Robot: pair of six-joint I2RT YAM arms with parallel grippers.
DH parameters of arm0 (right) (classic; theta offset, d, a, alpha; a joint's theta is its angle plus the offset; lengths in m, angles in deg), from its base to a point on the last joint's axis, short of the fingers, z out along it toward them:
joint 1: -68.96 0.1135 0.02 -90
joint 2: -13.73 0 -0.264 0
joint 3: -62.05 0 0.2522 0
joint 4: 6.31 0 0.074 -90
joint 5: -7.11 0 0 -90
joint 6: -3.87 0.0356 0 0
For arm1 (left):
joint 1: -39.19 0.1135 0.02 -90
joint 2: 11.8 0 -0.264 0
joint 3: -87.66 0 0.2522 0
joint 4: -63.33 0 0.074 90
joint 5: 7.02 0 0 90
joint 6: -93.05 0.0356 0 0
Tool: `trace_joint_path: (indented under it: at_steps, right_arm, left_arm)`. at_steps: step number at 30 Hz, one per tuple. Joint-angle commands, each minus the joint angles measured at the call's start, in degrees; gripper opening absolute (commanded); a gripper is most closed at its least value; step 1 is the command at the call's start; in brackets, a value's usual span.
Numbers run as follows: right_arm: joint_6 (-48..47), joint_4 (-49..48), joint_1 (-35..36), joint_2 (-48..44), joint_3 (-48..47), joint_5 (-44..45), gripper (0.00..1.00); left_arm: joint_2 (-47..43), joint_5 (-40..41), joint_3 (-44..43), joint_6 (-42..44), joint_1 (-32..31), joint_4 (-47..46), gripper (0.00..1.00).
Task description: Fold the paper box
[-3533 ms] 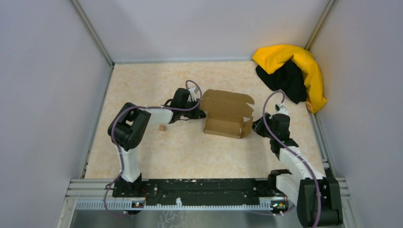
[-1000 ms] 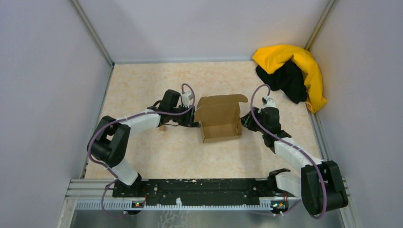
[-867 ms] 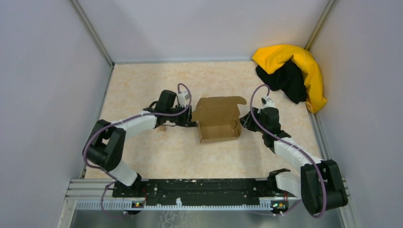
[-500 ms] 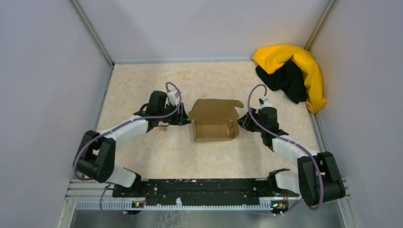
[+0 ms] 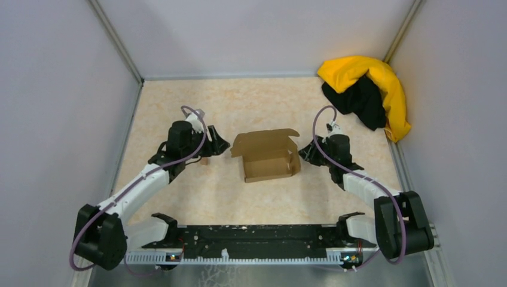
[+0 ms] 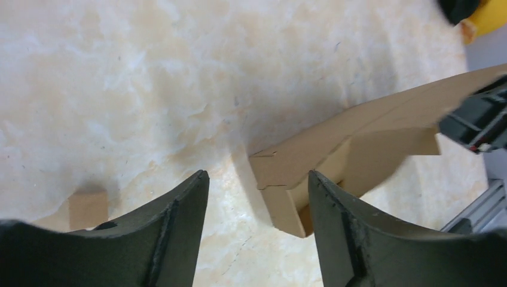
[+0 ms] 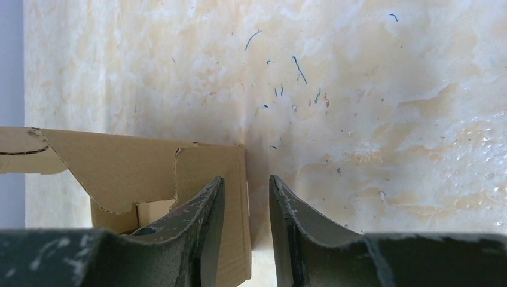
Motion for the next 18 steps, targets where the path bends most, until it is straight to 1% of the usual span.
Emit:
trace_joint_path:
  at_steps: [1, 4, 8, 11, 13, 15, 18]
  right_arm:
    - [-0.91, -3.68, -0.59, -0.1, -0.69, -1.57, 0.34]
    - [-0.95, -4.17, -0.76, 0.6, -0.97, -2.13, 0.34]
    - [-0.82, -4.46, -0.84, 1.29, -1.4, -2.72, 0.34]
    - [-1.06, -4.27, -1.01, 1.47, -1.69, -2.97, 0.34]
    - [-1.05, -4.01, -1.16, 1.41, -1.92, -3.18, 0.34]
    - [-1.2, -3.84, -1.29, 1.47, -2.11, -3.34, 0.34]
    - [-1.35, -3.99, -1.45, 1.81, -2.3, -3.85, 0.34]
  left_arm:
    - [-6.22, -2.92, -0.04, 0.08, 0.31, -4.34, 0.71]
    - [-4.98, -10.67, -2.76, 2.53, 0.31, -7.01, 0.74]
    - [1.25, -19.32, -10.87, 5.71, -0.3, -4.45, 0.74]
    - [5.27, -21.46, -17.06, 9.46, -2.49, -3.06, 0.75]
    - [8.1, -22.01, -20.94, 12.3, -3.57, 0.11, 0.76]
    - [10.18, -23.62, -23.47, 14.5, -4.24, 1.41, 0.79]
    - [13.24, -25.97, -26.43, 17.87, -6.03, 2.74, 0.8]
